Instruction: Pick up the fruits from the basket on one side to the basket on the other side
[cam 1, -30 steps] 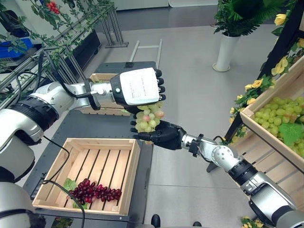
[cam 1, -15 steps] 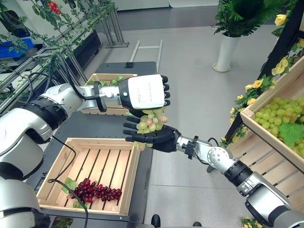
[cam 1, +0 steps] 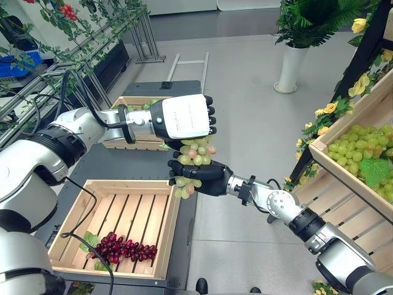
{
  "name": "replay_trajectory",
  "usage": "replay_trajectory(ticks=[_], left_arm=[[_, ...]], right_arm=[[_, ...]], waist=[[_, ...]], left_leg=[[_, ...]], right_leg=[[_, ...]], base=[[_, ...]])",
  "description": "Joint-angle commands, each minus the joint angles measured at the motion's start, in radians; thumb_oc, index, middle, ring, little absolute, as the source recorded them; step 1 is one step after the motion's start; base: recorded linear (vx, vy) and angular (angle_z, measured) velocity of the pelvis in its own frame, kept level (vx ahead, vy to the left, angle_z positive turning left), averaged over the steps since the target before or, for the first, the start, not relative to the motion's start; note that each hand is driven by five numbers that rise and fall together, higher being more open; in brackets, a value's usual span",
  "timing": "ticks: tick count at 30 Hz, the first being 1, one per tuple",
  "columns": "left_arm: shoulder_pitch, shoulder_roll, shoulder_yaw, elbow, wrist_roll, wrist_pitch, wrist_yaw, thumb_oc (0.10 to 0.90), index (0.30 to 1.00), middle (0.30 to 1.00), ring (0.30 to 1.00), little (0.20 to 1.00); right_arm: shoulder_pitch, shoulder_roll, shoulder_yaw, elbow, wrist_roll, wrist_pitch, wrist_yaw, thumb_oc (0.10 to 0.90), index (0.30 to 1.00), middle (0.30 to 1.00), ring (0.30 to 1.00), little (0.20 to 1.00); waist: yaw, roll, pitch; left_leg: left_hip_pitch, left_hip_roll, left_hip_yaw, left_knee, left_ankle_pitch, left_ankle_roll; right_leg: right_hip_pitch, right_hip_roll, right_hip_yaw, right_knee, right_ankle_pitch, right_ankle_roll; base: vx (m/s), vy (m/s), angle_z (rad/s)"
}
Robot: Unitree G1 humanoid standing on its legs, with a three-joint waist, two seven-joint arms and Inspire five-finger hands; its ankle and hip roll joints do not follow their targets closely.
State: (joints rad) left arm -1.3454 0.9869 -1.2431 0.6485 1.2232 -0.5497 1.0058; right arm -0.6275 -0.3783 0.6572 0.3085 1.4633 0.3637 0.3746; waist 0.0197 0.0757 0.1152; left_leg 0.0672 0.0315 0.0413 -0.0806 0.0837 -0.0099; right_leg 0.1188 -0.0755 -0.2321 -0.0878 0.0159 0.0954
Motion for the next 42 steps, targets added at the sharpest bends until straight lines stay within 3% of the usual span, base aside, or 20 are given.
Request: replay_trajectory(ticks=[1, 7, 9, 11, 12, 24, 31, 42], left_arm=[[-0.068, -0.023, 0.070, 0.194, -0.049, 0.051, 0.079, 0.400, 0.300, 0.300, 0.300, 0.300], [-0.053, -0.023, 0.078, 0.207, -0.055, 0.059, 0.067, 0.400, 0.300, 0.300, 0.300, 0.300], [-0.051, -0.019, 0.079, 0.209, -0.061, 0.060, 0.065, 0.442, 0.364, 0.364, 0.364, 0.364], [-0.046, -0.015, 0.086, 0.216, -0.087, 0.065, 0.040, 0.623, 0.634, 0.634, 0.634, 0.634], [-0.044, -0.013, 0.089, 0.219, -0.100, 0.068, 0.028, 0.800, 0.900, 0.900, 0.900, 0.900], [0.014, 0.020, 0.130, 0.246, -0.138, 0.087, -0.027, 0.800, 0.900, 0.900, 0.900, 0.900], [0.051, 0.047, 0.152, 0.245, -0.132, 0.064, -0.051, 0.800, 0.900, 0.900, 0.900, 0.900], [0.147, 0.126, 0.217, 0.237, -0.198, 0.063, -0.129, 0.800, 0.900, 0.900, 0.900, 0.900]], right_arm=[[-0.106, 0.061, -0.080, -0.011, 0.133, -0.121, 0.028, 0.400, 0.300, 0.300, 0.300, 0.300], [-0.100, 0.056, -0.081, -0.007, 0.125, -0.115, 0.026, 0.400, 0.300, 0.300, 0.300, 0.300], [-0.099, 0.054, -0.082, -0.006, 0.123, -0.113, 0.028, 0.400, 0.300, 0.300, 0.300, 0.300], [-0.098, 0.053, -0.084, -0.007, 0.116, -0.110, 0.025, 0.400, 0.300, 0.300, 0.300, 0.300], [-0.096, 0.051, -0.085, -0.008, 0.115, -0.108, 0.024, 0.400, 0.300, 0.300, 0.300, 0.300], [-0.077, 0.023, -0.100, -0.016, 0.067, -0.101, 0.020, 0.400, 0.300, 0.300, 0.300, 0.300], [-0.071, -0.008, -0.113, -0.024, 0.016, -0.102, 0.031, 0.400, 0.300, 0.300, 0.300, 0.300], [0.015, -0.066, -0.153, -0.045, -0.015, -0.082, 0.062, 0.400, 0.300, 0.300, 0.300, 0.300]], waist=[[0.016, -0.025, -0.118], [0.014, -0.026, -0.117], [0.014, -0.026, -0.117], [0.013, -0.027, -0.117], [0.013, -0.027, -0.117], [0.010, -0.031, -0.115], [0.007, -0.033, -0.111], [0.000, -0.034, -0.102]], left_leg=[[0.040, -0.087, -0.010, -0.007, -0.118, -0.011], [0.040, -0.087, -0.009, -0.007, -0.119, -0.010], [0.040, -0.087, -0.009, -0.007, -0.119, -0.010], [0.039, -0.086, -0.009, -0.007, -0.119, -0.009], [0.039, -0.086, -0.008, -0.007, -0.119, -0.009], [0.039, -0.082, 0.000, -0.007, -0.118, -0.009], [0.040, -0.080, 0.004, -0.007, -0.119, -0.008], [0.040, -0.077, 0.013, -0.007, -0.118, -0.006]], right_leg=[[0.015, 0.020, -0.007, 0.001, -0.040, -0.026], [0.013, 0.020, -0.005, 0.001, -0.039, -0.025], [0.014, 0.020, -0.004, 0.001, -0.039, -0.025], [0.012, 0.020, -0.002, 0.001, -0.039, -0.026], [0.012, 0.021, -0.001, 0.001, -0.039, -0.026], [0.010, 0.024, 0.005, 0.001, -0.037, -0.027], [0.010, 0.025, 0.009, 0.001, -0.036, -0.027], [0.007, 0.028, 0.016, 0.001, -0.032, -0.026]], base=[[0.00, 0.000, 0.00], [0.00, 0.000, 0.00], [0.00, 0.000, 0.00], [0.00, 0.000, 0.00], [0.00, 0.000, 0.00], [0.00, 0.000, 0.00], [0.00, -0.002, -0.02], [0.00, 0.000, 0.00]])
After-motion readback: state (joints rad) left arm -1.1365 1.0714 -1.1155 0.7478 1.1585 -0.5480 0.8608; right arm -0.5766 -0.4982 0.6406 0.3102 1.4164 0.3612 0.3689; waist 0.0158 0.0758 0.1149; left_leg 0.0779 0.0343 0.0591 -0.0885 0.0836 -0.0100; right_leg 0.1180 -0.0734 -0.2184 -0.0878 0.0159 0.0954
